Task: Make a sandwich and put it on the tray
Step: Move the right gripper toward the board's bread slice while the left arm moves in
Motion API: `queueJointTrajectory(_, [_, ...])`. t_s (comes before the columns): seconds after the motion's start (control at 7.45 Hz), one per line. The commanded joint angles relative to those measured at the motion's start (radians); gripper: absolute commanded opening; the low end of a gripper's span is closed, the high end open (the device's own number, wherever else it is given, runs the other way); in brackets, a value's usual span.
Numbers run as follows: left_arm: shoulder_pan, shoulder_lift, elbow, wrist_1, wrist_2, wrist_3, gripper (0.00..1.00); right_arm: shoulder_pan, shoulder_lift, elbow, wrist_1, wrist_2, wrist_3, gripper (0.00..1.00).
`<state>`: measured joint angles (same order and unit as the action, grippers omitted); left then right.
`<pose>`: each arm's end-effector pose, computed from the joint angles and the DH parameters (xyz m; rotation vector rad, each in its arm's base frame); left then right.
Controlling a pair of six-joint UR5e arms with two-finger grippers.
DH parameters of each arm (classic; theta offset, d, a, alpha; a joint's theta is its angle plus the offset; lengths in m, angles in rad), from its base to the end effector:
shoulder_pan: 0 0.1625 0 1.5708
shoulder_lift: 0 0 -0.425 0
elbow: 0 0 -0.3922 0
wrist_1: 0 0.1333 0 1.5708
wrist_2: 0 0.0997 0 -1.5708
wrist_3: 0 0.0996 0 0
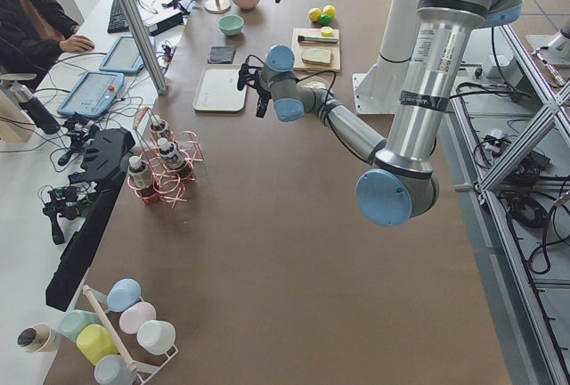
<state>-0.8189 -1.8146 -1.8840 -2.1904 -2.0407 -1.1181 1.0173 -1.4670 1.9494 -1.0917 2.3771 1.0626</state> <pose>0.3152 -0.4662 0.3096 0.3508 1.1699 -0.0432 -0.2133 -0.4619 0.3610 0.0898 -1.1602 0.0631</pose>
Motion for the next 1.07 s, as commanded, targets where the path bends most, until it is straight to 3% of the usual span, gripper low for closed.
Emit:
queueJointTrajectory(0.0, [0.052, -0.005, -0.009, -0.028, 0.076, -0.097, 0.98, -0.155, -0.009, 0.000, 0.134, -0.079, 0.192, 0.92])
queueJointTrajectory(0.13, [0.052, -0.002, -0.024, -0.028, 0.079, -0.098, 0.98, -0.187, -0.015, 0.005, 0.134, -0.081, 0.194, 0.99])
queueJointTrajectory(0.27, [0.052, -0.002, -0.030, -0.028, 0.080, -0.098, 0.98, -0.216, -0.033, 0.014, 0.134, -0.125, 0.215, 0.99])
queueJointTrajectory(0.54, [0.052, -0.002, -0.032, -0.028, 0.080, -0.098, 0.98, -0.319, -0.099, 0.039, 0.134, -0.247, 0.241, 1.00])
queueJointTrajectory(0.94, [0.052, 0.000, -0.030, -0.028, 0.080, -0.098, 0.98, -0.504, -0.101, 0.042, 0.144, -0.419, 0.322, 1.00])
